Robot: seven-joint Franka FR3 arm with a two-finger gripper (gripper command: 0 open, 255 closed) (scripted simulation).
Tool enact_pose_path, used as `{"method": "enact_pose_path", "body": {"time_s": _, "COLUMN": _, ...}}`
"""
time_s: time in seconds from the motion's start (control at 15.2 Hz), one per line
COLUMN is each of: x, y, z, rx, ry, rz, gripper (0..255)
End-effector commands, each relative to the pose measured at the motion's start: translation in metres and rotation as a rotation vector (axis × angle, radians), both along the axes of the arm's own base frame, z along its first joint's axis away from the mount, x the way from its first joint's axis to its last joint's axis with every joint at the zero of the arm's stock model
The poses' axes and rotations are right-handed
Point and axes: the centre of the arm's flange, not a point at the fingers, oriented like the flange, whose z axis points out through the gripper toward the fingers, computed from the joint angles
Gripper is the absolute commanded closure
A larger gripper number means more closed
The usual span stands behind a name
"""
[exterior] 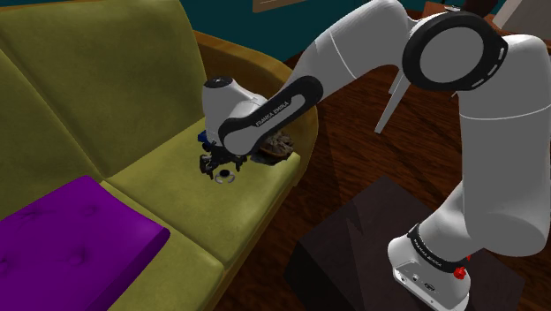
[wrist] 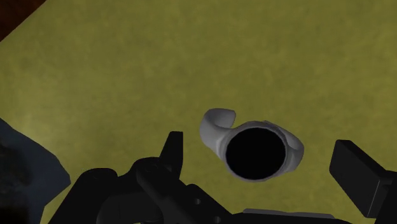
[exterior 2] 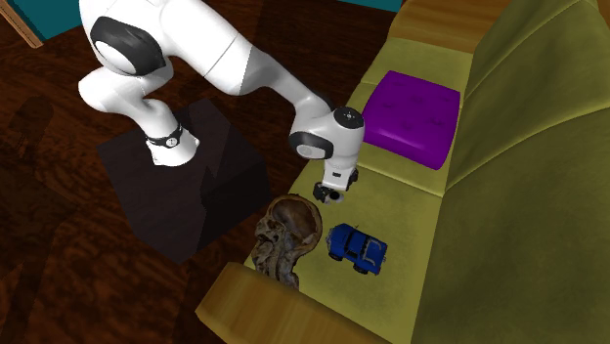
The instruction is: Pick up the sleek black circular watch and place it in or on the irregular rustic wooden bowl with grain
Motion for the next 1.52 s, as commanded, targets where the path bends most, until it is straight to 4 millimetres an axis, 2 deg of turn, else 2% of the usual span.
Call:
{"method": "enact_pose_path", "body": {"time_s": 0.0, "x": 0.0, "y": 0.0, "z": 0.0, "rx": 0.0, "ry": 0.0, "rz": 0.0, "gripper": 0}}
{"method": "enact_pose_path", "body": {"time_s": 0.07, "x": 0.0, "y": 0.0, "z": 0.0, "rx": 0.0, "ry": 0.0, "rz": 0.0, "gripper": 0}}
{"method": "enact_pose_path", "body": {"time_s": 0.13, "x": 0.0, "y": 0.0, "z": 0.0, "rx": 0.0, "ry": 0.0, "rz": 0.0, "gripper": 255}}
{"method": "enact_pose_path", "body": {"time_s": 0.73, "x": 0.0, "y": 0.0, "z": 0.0, "rx": 0.0, "ry": 0.0, "rz": 0.0, "gripper": 255}}
{"method": "enact_pose_path", "body": {"time_s": 1.12, "x": 0.0, "y": 0.0, "z": 0.032, "rx": 0.0, "ry": 0.0, "rz": 0.0, "gripper": 255}}
{"method": "enact_pose_path", "body": {"time_s": 1.19, "x": 0.001, "y": 0.0, "z": 0.028, "rx": 0.001, "ry": -0.004, "rz": -0.001, "gripper": 255}}
{"method": "enact_pose_path", "body": {"time_s": 1.25, "x": 0.001, "y": 0.0, "z": 0.028, "rx": 0.001, "ry": -0.004, "rz": -0.001, "gripper": 0}}
{"method": "enact_pose_path", "body": {"time_s": 1.39, "x": 0.072, "y": -0.02, "z": 0.012, "rx": 0.068, "ry": 0.31, "rz": -0.272, "gripper": 0}}
{"method": "enact_pose_path", "body": {"time_s": 1.45, "x": 0.091, "y": -0.029, "z": 0.002, "rx": 0.088, "ry": 0.407, "rz": -0.356, "gripper": 0}}
